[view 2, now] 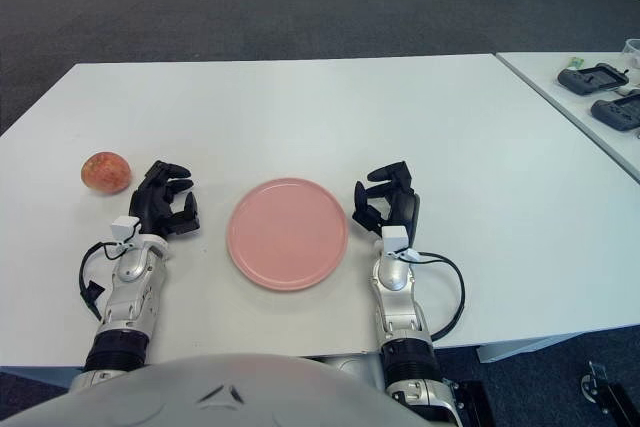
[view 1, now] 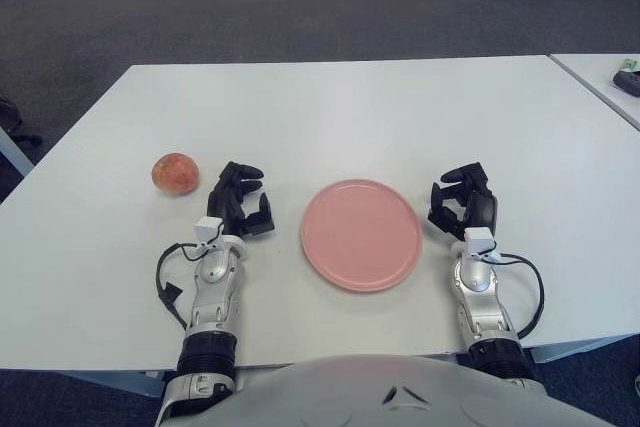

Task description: Put the apple into the plate.

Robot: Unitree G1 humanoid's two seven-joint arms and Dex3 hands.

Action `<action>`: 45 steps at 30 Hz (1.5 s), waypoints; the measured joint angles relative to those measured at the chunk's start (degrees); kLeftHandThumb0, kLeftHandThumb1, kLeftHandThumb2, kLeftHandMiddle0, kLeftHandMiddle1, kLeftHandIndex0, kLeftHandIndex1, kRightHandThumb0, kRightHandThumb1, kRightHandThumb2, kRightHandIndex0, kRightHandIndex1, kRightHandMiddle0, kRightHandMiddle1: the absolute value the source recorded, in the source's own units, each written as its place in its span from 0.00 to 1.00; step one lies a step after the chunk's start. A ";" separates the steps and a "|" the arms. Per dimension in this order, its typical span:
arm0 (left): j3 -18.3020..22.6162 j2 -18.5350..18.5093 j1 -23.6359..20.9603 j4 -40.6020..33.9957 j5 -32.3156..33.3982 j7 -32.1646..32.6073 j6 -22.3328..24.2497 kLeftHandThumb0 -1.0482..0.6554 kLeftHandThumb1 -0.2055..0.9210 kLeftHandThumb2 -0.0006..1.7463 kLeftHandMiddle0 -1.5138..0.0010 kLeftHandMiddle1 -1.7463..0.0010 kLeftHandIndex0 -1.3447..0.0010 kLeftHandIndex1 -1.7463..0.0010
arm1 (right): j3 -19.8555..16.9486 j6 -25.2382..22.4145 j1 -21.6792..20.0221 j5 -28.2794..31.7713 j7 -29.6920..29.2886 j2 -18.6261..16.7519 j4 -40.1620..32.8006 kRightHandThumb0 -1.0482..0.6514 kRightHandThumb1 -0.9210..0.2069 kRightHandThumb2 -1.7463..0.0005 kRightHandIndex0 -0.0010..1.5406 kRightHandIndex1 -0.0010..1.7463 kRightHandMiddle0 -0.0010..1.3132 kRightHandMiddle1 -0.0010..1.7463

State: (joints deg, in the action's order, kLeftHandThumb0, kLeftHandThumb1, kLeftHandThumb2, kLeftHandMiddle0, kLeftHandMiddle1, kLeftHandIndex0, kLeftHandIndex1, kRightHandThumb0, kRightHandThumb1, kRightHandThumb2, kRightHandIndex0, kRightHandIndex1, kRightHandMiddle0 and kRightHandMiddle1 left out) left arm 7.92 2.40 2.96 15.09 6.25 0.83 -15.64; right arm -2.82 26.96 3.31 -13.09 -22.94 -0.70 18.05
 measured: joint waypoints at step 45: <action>3.54 -14.23 1.25 -21.01 -41.64 21.73 4.91 0.23 0.85 0.48 0.95 0.27 0.96 0.23 | 0.29 0.39 0.02 -0.31 -0.64 -0.14 -0.02 0.38 0.29 0.44 0.43 0.80 0.30 1.00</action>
State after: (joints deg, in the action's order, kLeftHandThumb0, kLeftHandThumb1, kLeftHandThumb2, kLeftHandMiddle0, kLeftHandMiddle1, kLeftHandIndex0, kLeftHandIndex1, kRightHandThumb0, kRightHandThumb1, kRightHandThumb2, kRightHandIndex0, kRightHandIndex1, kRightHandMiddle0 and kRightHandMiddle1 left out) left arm 11.46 -11.83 4.21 -5.91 -35.39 22.56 -10.73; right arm -2.53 27.35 3.33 -13.40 -23.57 -0.84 18.02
